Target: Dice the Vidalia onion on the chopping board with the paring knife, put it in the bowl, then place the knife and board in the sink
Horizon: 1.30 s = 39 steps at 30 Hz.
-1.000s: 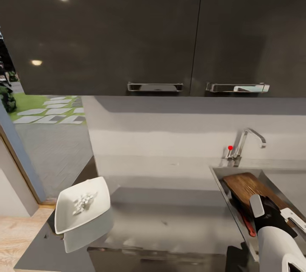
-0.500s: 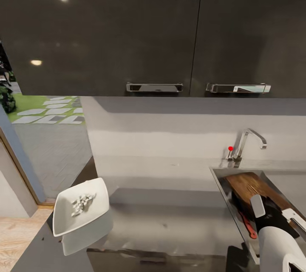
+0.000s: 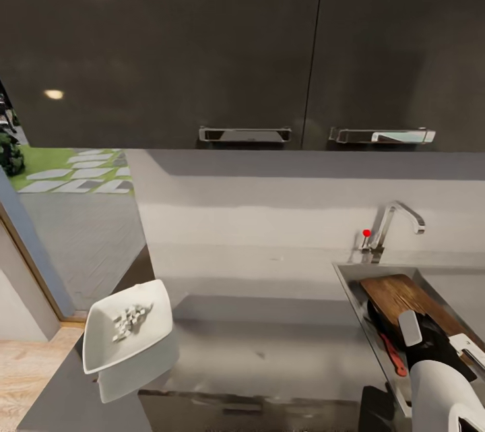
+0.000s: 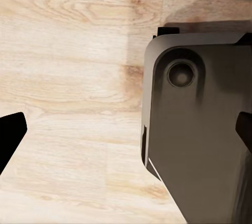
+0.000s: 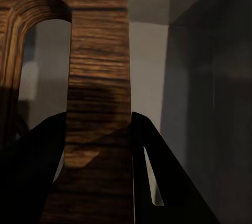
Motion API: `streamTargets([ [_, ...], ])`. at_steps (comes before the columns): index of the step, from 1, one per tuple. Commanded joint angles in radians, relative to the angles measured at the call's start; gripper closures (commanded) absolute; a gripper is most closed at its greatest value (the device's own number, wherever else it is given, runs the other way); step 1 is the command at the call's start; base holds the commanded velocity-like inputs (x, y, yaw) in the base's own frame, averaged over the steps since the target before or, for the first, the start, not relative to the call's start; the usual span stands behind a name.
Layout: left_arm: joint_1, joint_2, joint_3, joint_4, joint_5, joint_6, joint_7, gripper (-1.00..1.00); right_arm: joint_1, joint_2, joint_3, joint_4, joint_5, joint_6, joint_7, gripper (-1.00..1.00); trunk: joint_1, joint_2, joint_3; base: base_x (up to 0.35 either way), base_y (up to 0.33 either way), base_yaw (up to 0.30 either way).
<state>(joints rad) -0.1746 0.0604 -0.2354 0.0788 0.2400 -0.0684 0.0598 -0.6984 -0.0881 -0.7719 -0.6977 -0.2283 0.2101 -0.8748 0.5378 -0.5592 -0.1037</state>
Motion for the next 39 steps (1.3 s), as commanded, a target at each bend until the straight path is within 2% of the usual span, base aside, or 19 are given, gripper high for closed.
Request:
streamTargets([
  [1, -0.002, -0.001, -0.008, 0.004, 0.008, -0.007, 0.0, -1.0, -0.001, 0.0, 0.001, -0.002, 0.0, 0.009, -0.004, 1.0, 0.0, -0.002, -0.004, 0.0, 0.0, 0.0],
  [39, -0.002, 0.0, -0.007, 0.004, 0.008, -0.005, 0.0, -1.0, 0.0, 0.004, 0.002, -0.002, 0.0, 0.009, -0.004, 1.0, 0.0, -0.002, -0.064, 0.0, 0.0, 0.0],
])
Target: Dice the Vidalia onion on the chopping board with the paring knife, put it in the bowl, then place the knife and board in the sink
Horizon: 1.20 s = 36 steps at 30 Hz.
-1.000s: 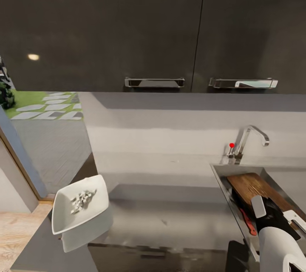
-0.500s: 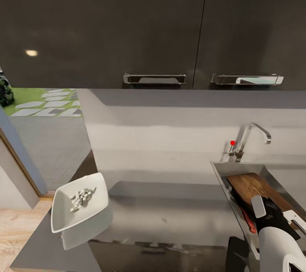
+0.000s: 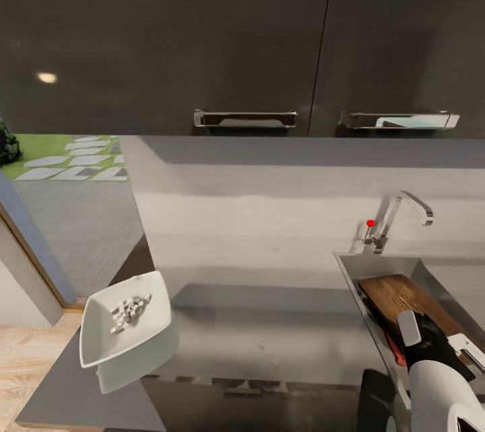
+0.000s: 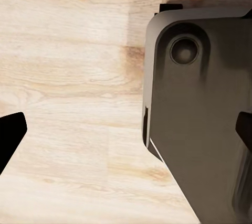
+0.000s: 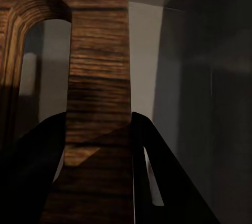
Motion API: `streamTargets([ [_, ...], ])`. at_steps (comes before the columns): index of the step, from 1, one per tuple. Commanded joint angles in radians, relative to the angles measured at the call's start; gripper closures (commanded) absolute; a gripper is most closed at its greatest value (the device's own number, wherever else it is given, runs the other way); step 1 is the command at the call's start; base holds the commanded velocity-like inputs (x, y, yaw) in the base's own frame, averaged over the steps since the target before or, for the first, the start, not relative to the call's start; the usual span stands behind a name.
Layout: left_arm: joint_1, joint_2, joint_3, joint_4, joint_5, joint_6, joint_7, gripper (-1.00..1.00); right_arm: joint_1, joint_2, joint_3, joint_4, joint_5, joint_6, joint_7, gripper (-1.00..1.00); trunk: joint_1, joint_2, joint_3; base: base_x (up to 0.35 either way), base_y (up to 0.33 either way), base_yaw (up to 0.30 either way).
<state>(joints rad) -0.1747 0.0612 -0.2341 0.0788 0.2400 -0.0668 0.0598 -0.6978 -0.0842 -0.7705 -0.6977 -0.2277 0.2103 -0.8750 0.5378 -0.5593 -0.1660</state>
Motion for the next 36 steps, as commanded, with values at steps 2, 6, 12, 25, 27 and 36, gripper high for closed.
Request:
streamTargets([
  [2, -0.002, 0.0, -0.009, 0.004, 0.008, -0.007, 0.0, -1.0, -0.001, 0.0, 0.0, -0.002, -0.001, 0.009, -0.004, 1.0, 0.0, -0.002, -0.005, 0.0, 0.0, 0.0],
  [6, -0.002, -0.001, -0.008, 0.004, 0.008, -0.007, 0.0, -1.0, -0.001, 0.0, 0.0, -0.002, -0.001, 0.009, -0.004, 1.0, 0.0, -0.002, -0.011, 0.0, 0.0, 0.0],
  [12, -0.002, -0.001, -0.008, 0.004, 0.008, -0.007, 0.0, -1.0, -0.001, -0.001, 0.0, -0.002, -0.001, 0.009, -0.004, 1.0, 0.0, -0.002, -0.019, 0.0, 0.0, 0.0],
  [25, -0.002, 0.0, -0.008, 0.004, 0.008, -0.007, 0.0, -1.0, -0.001, 0.0, 0.0, -0.002, -0.002, 0.009, -0.004, -1.0, 0.0, -0.002, -0.02, 0.0, 0.0, 0.0],
  [27, -0.002, 0.0, -0.008, 0.004, 0.008, -0.007, 0.0, -1.0, -0.001, 0.0, 0.0, -0.002, -0.002, 0.009, -0.003, -1.0, 0.0, -0.002, -0.02, 0.0, 0.0, 0.0],
  [36, -0.002, -0.001, -0.009, 0.004, 0.008, -0.007, 0.0, -1.0, -0.002, 0.0, 0.001, -0.002, -0.004, 0.009, -0.001, -1.0, 0.0, -0.002, -0.02, 0.0, 0.0, 0.0],
])
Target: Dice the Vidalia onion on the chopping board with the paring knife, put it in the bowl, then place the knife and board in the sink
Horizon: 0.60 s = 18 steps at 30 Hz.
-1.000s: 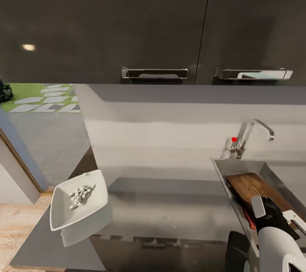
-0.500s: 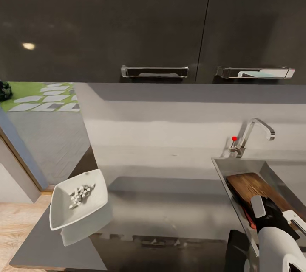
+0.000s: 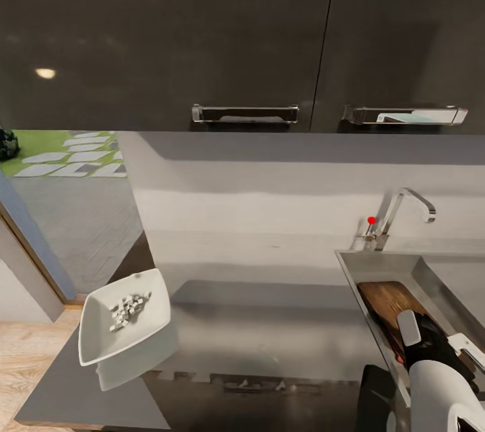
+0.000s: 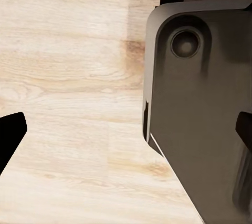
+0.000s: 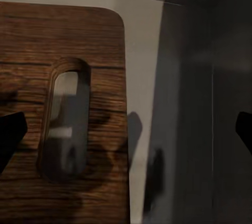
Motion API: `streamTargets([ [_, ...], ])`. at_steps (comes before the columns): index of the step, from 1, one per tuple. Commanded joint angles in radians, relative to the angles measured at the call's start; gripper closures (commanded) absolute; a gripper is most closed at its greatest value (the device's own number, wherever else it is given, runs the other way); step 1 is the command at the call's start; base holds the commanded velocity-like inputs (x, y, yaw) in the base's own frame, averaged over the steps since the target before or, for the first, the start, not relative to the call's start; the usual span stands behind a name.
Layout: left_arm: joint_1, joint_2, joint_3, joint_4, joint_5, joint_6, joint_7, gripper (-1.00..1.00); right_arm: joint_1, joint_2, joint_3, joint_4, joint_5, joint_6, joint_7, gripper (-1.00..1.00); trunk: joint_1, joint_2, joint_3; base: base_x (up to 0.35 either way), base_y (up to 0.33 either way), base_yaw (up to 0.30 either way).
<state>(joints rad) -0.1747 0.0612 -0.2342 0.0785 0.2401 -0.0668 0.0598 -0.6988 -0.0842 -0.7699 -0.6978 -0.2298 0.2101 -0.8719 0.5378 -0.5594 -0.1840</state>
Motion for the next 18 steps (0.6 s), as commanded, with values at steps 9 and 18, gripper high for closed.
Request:
streamTargets([
  [9, -0.002, -0.001, -0.008, 0.004, 0.008, -0.005, 0.0, -1.0, 0.0, 0.007, 0.075, -0.027, -0.004, 0.024, 0.044, -1.0, 0.0, -0.002, -0.002, 0.0, 0.0, 0.0],
  [18, -0.002, -0.003, -0.009, 0.003, 0.008, -0.008, 0.002, -1.0, 0.0, 0.033, 0.235, -0.317, -0.007, 0.195, 0.124, -1.0, 0.0, -0.002, -0.002, 0.0, 0.0, 0.0],
])
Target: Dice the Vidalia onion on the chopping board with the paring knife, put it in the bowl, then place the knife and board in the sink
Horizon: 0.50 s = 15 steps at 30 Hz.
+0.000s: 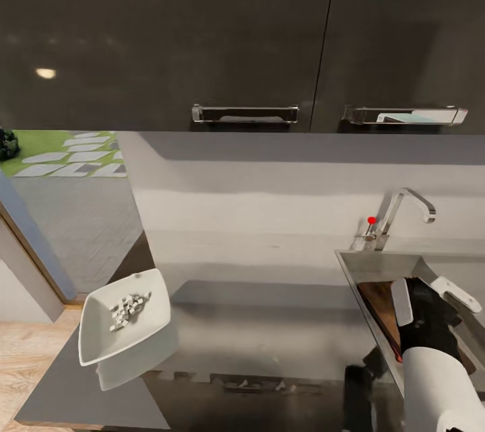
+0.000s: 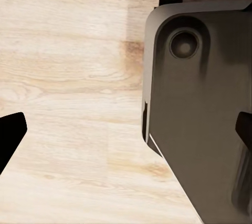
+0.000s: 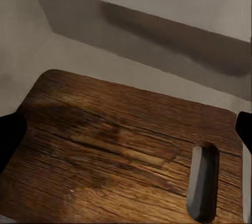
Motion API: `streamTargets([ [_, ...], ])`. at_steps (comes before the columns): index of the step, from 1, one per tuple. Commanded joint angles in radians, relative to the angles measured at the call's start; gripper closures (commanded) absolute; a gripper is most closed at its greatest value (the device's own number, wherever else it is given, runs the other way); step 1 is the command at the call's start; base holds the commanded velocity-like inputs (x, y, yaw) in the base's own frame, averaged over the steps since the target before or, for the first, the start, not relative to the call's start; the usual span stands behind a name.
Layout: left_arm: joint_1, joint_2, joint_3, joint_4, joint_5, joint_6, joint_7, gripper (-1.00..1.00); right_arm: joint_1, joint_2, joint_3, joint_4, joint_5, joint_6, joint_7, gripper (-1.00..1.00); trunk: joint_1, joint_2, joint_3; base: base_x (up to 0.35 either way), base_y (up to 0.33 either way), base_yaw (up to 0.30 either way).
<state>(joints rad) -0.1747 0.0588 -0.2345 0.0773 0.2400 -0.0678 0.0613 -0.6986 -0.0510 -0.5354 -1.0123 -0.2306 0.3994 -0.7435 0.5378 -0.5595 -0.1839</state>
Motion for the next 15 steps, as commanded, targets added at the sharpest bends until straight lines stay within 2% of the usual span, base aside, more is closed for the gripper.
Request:
streamTargets([
  [1, -0.002, -0.001, -0.008, 0.004, 0.008, -0.007, 0.0, -1.0, 0.0, 0.005, 0.006, -0.081, -0.007, 0.091, 0.013, -1.0, 0.0, -0.001, -0.002, 0.0, 0.0, 0.0],
  [3, -0.002, -0.002, -0.008, 0.004, 0.008, -0.007, -0.001, -1.0, 0.0, 0.01, 0.009, -0.146, -0.007, 0.207, 0.032, -1.0, 0.0, -0.001, -0.002, 0.0, 0.0, 0.0],
  [4, -0.002, -0.003, -0.008, 0.004, 0.008, -0.007, -0.001, -1.0, -0.001, 0.015, 0.01, -0.185, -0.007, 0.313, 0.095, -1.0, 0.0, -0.001, -0.002, 0.0, 0.0, 0.0],
  [5, -0.002, -0.003, -0.008, 0.004, 0.008, -0.007, -0.001, -1.0, 0.0, 0.016, 0.01, -0.19, -0.007, 0.333, 0.118, -1.0, 0.0, -0.001, -0.002, 0.0, 0.0, 0.0],
  [6, -0.002, -0.003, -0.008, 0.004, 0.008, -0.007, -0.001, -1.0, 0.0, 0.017, 0.01, -0.2, -0.004, 0.377, 0.199, -1.0, 0.0, -0.001, -0.002, 0.0, 0.0, 0.0],
  [9, -0.002, -0.004, -0.008, 0.004, 0.008, -0.007, 0.0, -1.0, 0.0, 0.013, 0.008, -0.209, 0.016, 0.419, 0.38, -1.0, 0.0, -0.001, -0.002, 0.0, 0.0, 0.0],
  [11, -0.002, -0.004, -0.008, 0.004, 0.008, -0.007, 0.0, -1.0, 0.0, 0.011, 0.008, -0.209, 0.035, 0.423, 0.411, -1.0, 0.0, -0.001, -0.002, 0.0, 0.0, 0.0],
  [12, -0.002, -0.004, -0.008, 0.004, 0.008, -0.007, 0.0, -1.0, 0.0, 0.01, 0.008, -0.21, 0.069, 0.426, 0.442, -1.0, 0.0, -0.001, -0.002, 0.0, 0.0, 0.0],
  [15, -0.002, -0.004, -0.008, 0.004, 0.008, -0.006, 0.0, -1.0, 0.0, 0.008, 0.008, -0.21, 0.107, 0.427, 0.499, -1.0, 0.0, -0.001, -0.002, -0.012, 0.0, 0.0],
])
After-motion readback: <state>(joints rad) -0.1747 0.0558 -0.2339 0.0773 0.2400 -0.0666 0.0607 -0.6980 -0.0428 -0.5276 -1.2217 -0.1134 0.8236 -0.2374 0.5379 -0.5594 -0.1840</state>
